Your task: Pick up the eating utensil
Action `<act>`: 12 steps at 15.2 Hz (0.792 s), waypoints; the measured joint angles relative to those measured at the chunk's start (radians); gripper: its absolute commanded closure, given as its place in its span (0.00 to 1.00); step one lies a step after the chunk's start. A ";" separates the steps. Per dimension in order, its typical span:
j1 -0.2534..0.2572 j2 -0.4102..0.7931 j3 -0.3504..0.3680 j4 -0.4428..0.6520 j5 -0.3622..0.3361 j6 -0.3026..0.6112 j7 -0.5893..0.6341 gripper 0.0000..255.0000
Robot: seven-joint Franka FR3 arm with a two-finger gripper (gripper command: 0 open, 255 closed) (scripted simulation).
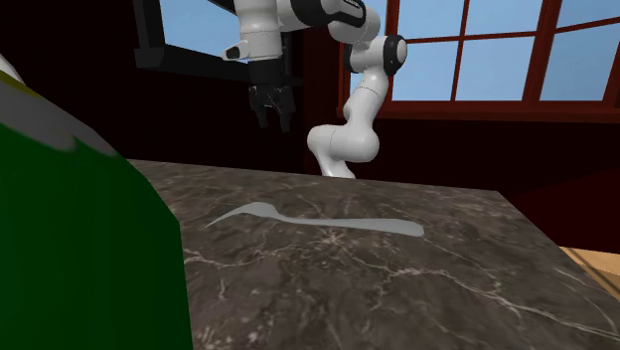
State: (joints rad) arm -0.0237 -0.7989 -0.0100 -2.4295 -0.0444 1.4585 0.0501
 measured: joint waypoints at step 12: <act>-0.002 0.126 0.240 0.096 0.232 0.060 0.445 0.00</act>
State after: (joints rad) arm -0.0253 -0.6733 0.2298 -2.3333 0.1880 1.5183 0.4956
